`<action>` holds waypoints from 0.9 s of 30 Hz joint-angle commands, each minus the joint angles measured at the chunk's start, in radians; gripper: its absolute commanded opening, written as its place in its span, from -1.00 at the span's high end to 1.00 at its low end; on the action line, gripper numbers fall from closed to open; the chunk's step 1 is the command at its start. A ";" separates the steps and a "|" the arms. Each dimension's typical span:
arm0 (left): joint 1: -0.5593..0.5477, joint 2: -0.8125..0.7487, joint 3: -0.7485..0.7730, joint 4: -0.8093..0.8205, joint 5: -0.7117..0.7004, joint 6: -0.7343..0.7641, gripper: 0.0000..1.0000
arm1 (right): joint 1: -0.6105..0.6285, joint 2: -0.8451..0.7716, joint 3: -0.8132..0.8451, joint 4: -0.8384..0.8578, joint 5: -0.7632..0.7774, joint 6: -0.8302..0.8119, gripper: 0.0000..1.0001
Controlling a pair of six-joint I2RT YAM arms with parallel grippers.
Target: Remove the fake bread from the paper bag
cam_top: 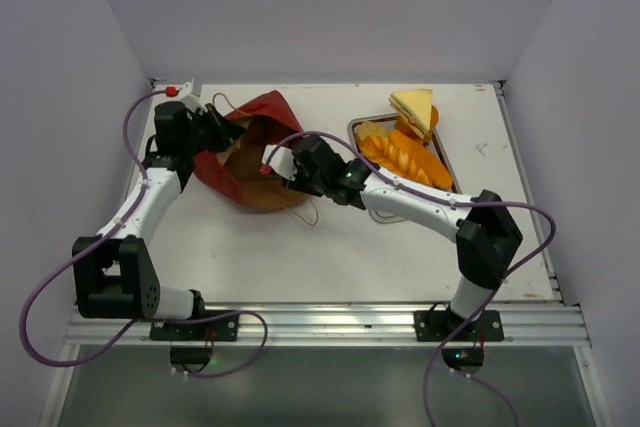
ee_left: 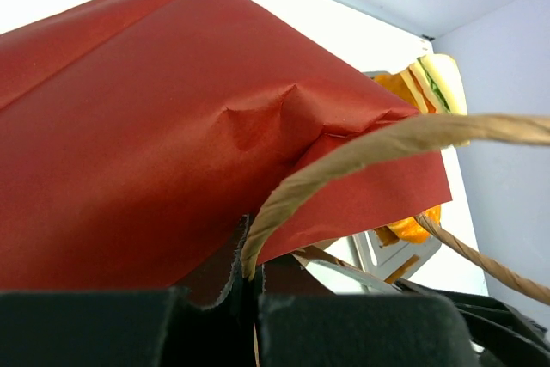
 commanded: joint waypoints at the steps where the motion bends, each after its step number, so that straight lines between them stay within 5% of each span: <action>1: -0.005 -0.046 -0.042 0.084 -0.030 -0.110 1.00 | 0.011 0.027 0.004 0.073 0.125 0.074 0.10; 14: -0.074 -0.126 -0.251 0.335 -0.216 -0.321 1.00 | -0.012 -0.073 -0.019 -0.017 -0.096 0.476 0.06; 27: -0.113 -0.143 -0.340 0.484 -0.343 -0.457 1.00 | -0.070 -0.049 -0.017 -0.033 -0.114 0.821 0.08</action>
